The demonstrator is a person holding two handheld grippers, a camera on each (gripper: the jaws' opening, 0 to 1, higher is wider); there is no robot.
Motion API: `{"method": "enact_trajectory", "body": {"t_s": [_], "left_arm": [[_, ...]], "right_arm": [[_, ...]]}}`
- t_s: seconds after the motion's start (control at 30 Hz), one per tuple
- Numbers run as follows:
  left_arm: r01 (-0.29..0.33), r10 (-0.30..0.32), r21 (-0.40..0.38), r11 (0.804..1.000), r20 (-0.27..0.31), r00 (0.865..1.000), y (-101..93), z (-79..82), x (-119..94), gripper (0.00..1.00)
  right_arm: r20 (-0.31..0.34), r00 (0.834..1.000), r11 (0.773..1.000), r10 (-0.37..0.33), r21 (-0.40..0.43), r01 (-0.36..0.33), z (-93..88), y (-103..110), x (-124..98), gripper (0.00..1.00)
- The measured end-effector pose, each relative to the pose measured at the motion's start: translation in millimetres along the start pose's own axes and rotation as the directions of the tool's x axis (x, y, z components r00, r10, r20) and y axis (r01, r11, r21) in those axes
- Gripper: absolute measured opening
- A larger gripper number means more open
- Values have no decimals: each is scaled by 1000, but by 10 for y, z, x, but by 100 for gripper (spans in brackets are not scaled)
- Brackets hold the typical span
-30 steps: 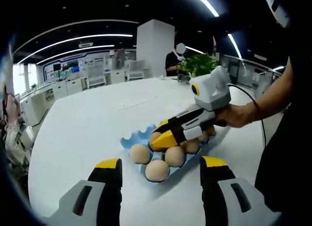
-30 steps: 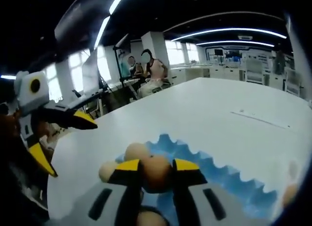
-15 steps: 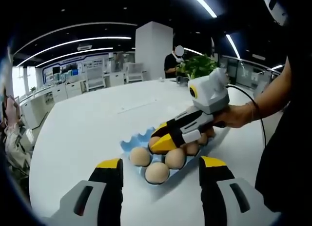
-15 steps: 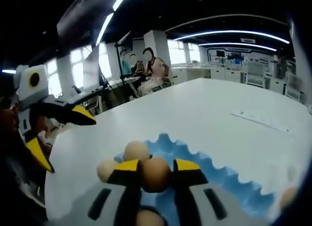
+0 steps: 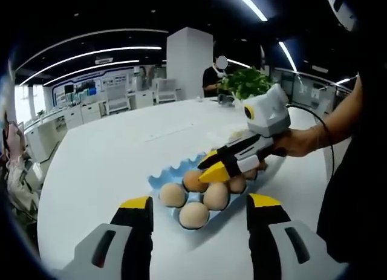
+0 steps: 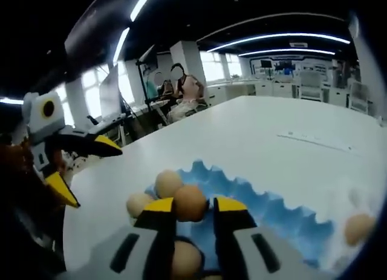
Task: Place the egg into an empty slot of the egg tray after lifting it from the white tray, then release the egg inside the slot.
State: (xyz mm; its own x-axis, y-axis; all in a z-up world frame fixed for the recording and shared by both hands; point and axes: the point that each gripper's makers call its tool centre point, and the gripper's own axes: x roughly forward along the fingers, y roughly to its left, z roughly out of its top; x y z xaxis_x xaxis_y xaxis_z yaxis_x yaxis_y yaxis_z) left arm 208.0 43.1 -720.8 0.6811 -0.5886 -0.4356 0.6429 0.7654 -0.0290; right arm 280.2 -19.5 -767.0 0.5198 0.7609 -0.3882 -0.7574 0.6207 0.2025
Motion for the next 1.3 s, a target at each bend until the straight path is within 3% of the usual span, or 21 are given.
{"method": "enact_trajectory", "body": {"t_s": [0.2,0.53,0.8,0.87,0.93,0.97,1.0,1.07,1.1,1.2,1.23,1.3], "left_arm": [[-4,4,-5,1000,10,1000,4,18,8,63],[6,-6,-3,1000,7,1000,-22,16,26,62],[4,-4,-2,1000,7,1000,-12,10,26,62],[7,-7,-1,1000,7,1000,-22,12,33,62],[9,-9,-3,1000,9,1000,-25,13,34,62],[8,-8,-3,1000,9,1000,-22,11,34,61],[8,-8,-3,1000,9,1000,-21,10,34,61],[9,-9,-3,1000,8,1000,-20,3,33,61],[8,-8,2,1000,3,1000,-19,-5,33,61],[10,-10,2,1000,3,1000,-27,-13,38,61],[11,-11,1,1000,4,1000,-31,-12,38,61],[10,-10,6,1000,3,1000,-33,-14,36,61]], "right_arm": [[53,998,999,-42,11,42,75,-110,-235,24],[61,988,988,-143,72,138,-44,-406,-542,24],[62,966,964,-251,100,245,-146,-717,-900,24],[73,950,949,-302,119,292,-168,-856,-1082,24],[105,902,907,-419,102,409,-146,-1101,-1368,23],[117,889,895,-443,113,431,-137,-1160,-1455,23],[126,862,870,-490,136,474,-133,-1272,-1603,23],[137,836,846,-531,144,514,-127,-1386,-1744,23],[128,805,814,-579,143,563,-152,-1509,-1892,23],[124,742,751,-659,160,641,-206,-1752,-2182,23],[121,726,735,-677,161,658,-223,-1802,-2234,23],[87,721,724,-688,164,670,-326,-1882,-2280,24]]}}
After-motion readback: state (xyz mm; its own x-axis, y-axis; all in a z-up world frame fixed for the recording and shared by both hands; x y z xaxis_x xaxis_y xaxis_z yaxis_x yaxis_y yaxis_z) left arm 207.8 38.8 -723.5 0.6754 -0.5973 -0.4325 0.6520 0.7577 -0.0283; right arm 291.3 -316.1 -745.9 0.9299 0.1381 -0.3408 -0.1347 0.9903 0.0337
